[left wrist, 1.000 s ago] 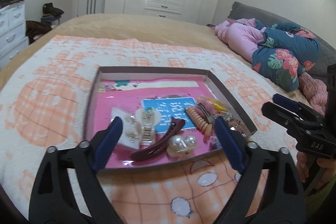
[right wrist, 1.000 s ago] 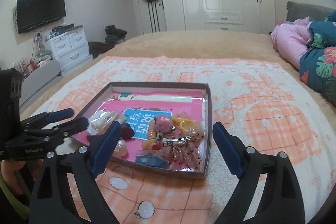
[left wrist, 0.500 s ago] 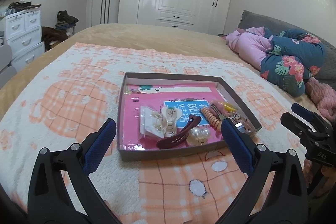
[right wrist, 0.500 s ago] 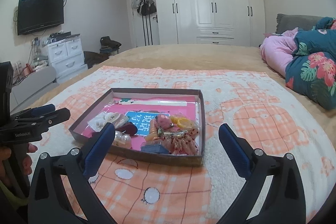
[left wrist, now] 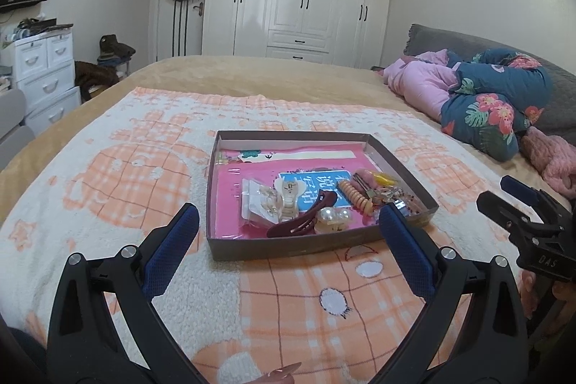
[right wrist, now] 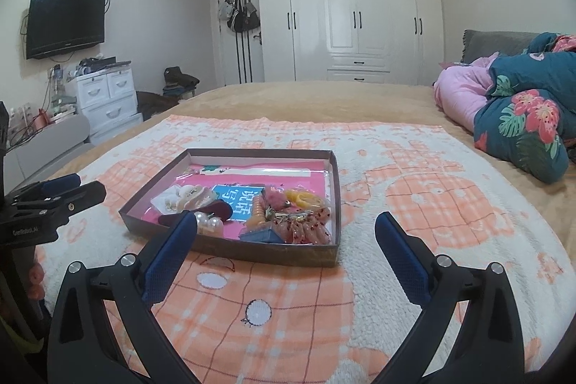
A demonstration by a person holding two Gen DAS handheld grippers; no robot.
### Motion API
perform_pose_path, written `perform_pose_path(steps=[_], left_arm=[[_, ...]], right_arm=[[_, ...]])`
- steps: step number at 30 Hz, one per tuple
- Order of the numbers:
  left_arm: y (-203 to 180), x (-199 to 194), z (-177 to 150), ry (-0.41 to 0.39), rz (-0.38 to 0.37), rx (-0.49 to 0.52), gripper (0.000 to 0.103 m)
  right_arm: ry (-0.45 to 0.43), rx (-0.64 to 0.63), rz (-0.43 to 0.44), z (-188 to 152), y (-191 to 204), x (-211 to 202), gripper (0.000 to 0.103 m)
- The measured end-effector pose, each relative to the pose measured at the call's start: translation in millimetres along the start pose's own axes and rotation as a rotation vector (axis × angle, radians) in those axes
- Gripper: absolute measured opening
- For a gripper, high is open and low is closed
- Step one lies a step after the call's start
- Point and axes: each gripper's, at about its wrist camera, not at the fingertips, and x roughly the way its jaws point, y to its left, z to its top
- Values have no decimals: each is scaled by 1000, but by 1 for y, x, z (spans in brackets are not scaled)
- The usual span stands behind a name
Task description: Organize jewelry
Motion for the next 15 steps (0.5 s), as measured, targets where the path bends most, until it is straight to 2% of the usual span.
perform_pose_path(steps=[3,7,10,15], left_arm=[[-5,-6,-5,-14,29,22,92],[-7,-14,-13,-24,5,20,92],[-11,-19,-16,-36,42,27,92],[-13,-27,-21,-63,37,26,92]], right_arm=[[-19,14,-9,-4,-1,-8,96],[-62,-5,-35,-11,2,-21,96],[-98,-9,-47,-13,3,-30,97],[-150,-14,-48,-16,7,-43,97]])
